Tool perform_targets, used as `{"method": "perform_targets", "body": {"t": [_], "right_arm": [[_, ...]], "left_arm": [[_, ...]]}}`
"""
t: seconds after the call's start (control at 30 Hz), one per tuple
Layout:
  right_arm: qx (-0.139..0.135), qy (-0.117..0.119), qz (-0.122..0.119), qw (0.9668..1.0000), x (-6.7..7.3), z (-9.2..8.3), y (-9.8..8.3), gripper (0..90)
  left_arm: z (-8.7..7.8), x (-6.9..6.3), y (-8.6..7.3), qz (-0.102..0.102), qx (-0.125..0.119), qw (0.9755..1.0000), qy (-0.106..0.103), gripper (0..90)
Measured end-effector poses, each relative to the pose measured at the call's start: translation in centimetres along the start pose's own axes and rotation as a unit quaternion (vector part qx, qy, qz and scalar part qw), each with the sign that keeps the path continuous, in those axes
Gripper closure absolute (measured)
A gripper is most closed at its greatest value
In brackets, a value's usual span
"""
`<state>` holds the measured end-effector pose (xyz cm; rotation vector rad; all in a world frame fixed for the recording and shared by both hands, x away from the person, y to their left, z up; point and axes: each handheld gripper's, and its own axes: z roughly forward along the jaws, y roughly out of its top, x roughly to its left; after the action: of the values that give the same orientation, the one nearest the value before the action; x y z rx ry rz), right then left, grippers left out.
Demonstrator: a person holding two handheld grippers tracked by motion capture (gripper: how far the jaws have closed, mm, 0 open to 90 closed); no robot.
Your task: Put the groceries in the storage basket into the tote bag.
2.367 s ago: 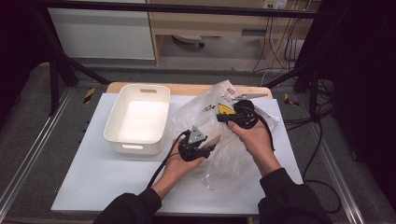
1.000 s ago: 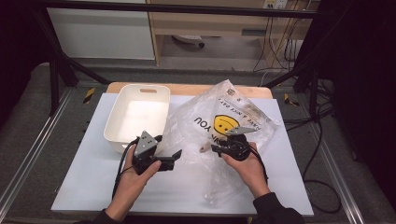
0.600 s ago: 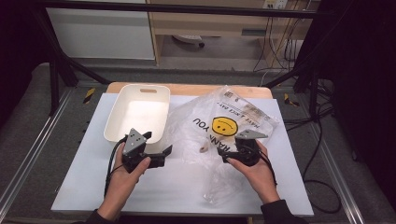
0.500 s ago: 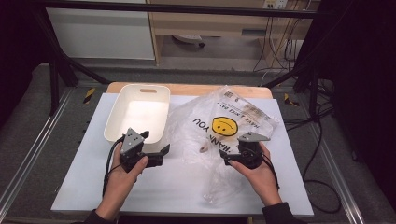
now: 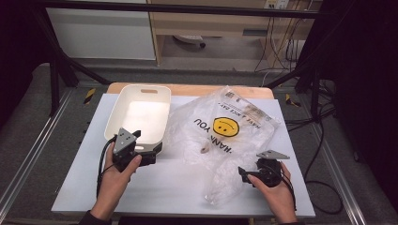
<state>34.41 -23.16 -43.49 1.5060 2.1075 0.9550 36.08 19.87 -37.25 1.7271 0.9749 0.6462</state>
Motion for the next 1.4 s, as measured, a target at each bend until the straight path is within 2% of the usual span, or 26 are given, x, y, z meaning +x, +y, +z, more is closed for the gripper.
{"method": "perform_targets", "body": {"t": [0.13, 0.2, 0.33, 0.43, 0.47, 0.57, 0.6, 0.7, 0.97, 1.07, 1.13, 1.4], "right_arm": [[0.031, -0.009, 0.002, 0.9995, 0.2, 1.0, -0.5, 6.5], [0.055, -0.005, 0.0, 0.9985, 0.5, 1.5, -0.7, 5.7], [0.057, -0.007, -0.018, 0.9982, 1.3, 1.8, -0.9, 6.4], [0.057, -0.007, -0.042, 0.9975, 2.6, 1.9, -0.9, 11.3], [0.056, -0.007, -0.057, 0.9967, 2.9, 1.9, -0.9, 15.5], [0.044, 0.006, -0.066, 0.9968, 3.3, 1.8, -0.8, 32.1], [0.035, 0.012, -0.071, 0.9968, 3.3, 1.7, -0.9, 43.0], [0.026, 0.021, -0.074, 0.9967, 3.3, 1.7, -0.9, 58.2], [0.027, 0.035, -0.074, 0.9963, 2.6, 1.9, -0.5, 89.5], [0.029, 0.05, -0.06, 0.9965, 2.2, 2.0, -0.3, 90.0], [0.031, 0.055, -0.06, 0.9962, 2.0, 1.9, -0.2, 90.0], [0.031, 0.046, -0.054, 0.997, 0.4, 0.4, -0.5, 90.0]], "left_arm": [[-0.1, 0.2, 0.0, 0.0, -0.001, 1.0, 0.004, 9.3], [-0.2, 0.3, -0.1, -0.001, -0.001, 1.0, 0.006, 9.3], [-0.3, 0.4, -0.1, -0.001, -0.002, 1.0, 0.009, 9.4], [-0.3, 0.4, -0.1, 0.0, -0.002, 0.9999, 0.01, 9.4], [-0.3, 0.4, -0.1, 0.0, -0.003, 0.9999, 0.01, 9.4], [-0.2, 0.5, -0.1, -0.001, -0.001, 0.9999, 0.011, 9.5], [-0.2, 0.5, -0.2, -0.001, -0.001, 0.9999, 0.012, 9.5], [-0.2, 0.3, -0.1, -0.001, -0.003, 0.9999, 0.013, 9.7], [0.0, 0.2, -0.2, 0.0, -0.001, 1.0, 0.009, 9.8], [-0.1, 0.3, -0.3, 0.001, -0.001, 0.9999, 0.012, 9.9], [-0.2, 0.3, -0.3, 0.001, -0.002, 0.9999, 0.013, 10.0], [-0.3, 0.2, -0.1, 0.001, -0.004, 0.9999, 0.01, 10.1]]}}
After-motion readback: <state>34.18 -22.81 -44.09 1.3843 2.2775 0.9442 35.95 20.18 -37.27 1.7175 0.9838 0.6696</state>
